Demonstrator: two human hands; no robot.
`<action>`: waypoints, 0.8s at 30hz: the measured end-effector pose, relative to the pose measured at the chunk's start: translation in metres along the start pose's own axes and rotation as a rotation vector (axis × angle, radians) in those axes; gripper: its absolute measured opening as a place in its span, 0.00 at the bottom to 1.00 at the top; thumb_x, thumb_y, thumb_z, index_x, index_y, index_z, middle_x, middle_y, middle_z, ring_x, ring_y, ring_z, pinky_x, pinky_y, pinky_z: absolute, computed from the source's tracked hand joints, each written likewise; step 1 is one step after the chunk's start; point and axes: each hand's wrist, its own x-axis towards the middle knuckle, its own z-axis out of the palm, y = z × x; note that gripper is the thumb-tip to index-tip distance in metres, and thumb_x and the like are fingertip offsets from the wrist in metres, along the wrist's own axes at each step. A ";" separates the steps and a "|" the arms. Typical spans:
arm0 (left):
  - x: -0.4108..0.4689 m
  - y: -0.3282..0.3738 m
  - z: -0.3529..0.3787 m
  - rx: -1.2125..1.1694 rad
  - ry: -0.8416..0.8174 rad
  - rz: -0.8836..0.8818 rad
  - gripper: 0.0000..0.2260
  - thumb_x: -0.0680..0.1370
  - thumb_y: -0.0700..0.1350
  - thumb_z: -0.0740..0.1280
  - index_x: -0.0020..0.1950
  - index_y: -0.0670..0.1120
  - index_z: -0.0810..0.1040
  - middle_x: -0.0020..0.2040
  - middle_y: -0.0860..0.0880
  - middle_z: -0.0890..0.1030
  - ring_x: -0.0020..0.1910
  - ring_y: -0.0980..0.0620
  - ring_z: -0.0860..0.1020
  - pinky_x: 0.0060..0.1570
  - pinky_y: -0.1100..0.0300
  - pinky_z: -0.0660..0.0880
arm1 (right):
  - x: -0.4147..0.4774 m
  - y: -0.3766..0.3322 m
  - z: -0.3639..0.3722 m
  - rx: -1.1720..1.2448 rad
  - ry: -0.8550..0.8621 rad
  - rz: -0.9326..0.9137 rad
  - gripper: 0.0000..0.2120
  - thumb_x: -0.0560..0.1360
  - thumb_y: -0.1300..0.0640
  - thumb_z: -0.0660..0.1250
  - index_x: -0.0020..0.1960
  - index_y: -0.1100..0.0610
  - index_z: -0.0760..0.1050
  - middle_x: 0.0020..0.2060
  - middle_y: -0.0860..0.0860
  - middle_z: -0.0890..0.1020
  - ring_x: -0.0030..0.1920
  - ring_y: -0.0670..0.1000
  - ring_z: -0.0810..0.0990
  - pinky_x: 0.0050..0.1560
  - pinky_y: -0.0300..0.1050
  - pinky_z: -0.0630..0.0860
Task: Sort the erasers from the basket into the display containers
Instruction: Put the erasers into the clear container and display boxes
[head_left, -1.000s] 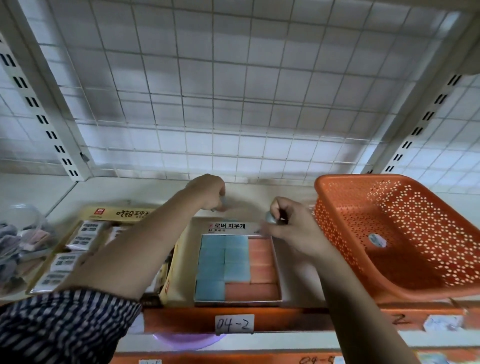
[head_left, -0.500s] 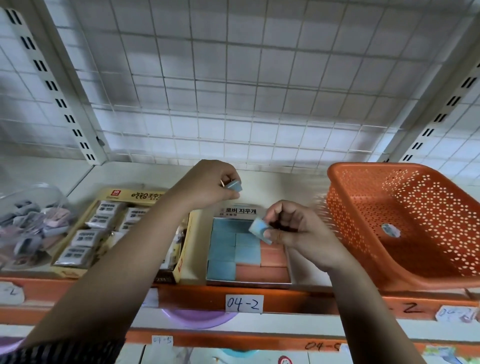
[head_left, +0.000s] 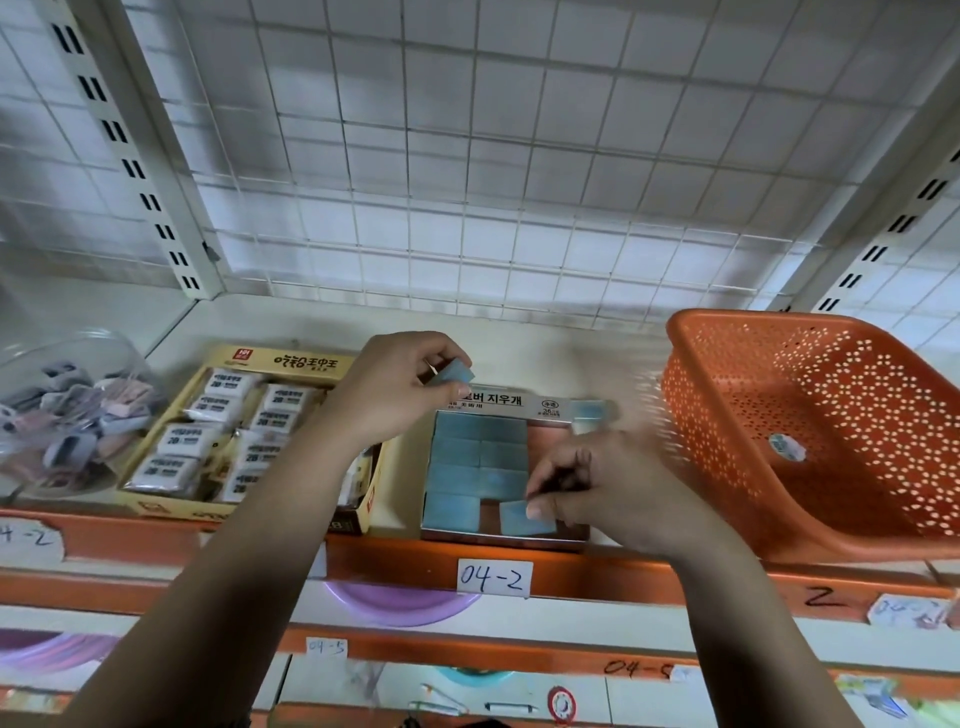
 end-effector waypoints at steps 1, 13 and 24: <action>-0.001 -0.001 0.001 -0.024 0.012 -0.001 0.08 0.73 0.43 0.75 0.50 0.52 0.82 0.40 0.59 0.78 0.38 0.69 0.74 0.35 0.77 0.67 | -0.001 -0.002 0.002 -0.071 0.022 -0.003 0.05 0.68 0.56 0.78 0.40 0.51 0.83 0.33 0.42 0.82 0.36 0.38 0.79 0.40 0.32 0.74; -0.003 -0.006 0.005 -0.090 0.061 -0.003 0.09 0.72 0.43 0.75 0.51 0.51 0.82 0.42 0.59 0.80 0.40 0.62 0.76 0.40 0.69 0.72 | -0.001 -0.012 0.012 0.008 0.029 0.023 0.13 0.64 0.58 0.81 0.40 0.50 0.78 0.36 0.46 0.80 0.35 0.43 0.77 0.37 0.33 0.73; -0.004 -0.004 0.006 -0.060 0.068 0.023 0.08 0.72 0.43 0.75 0.50 0.50 0.83 0.39 0.61 0.78 0.39 0.65 0.74 0.38 0.72 0.69 | 0.003 -0.013 0.012 -0.055 -0.019 -0.001 0.13 0.64 0.54 0.80 0.44 0.53 0.79 0.35 0.46 0.78 0.35 0.41 0.75 0.38 0.37 0.74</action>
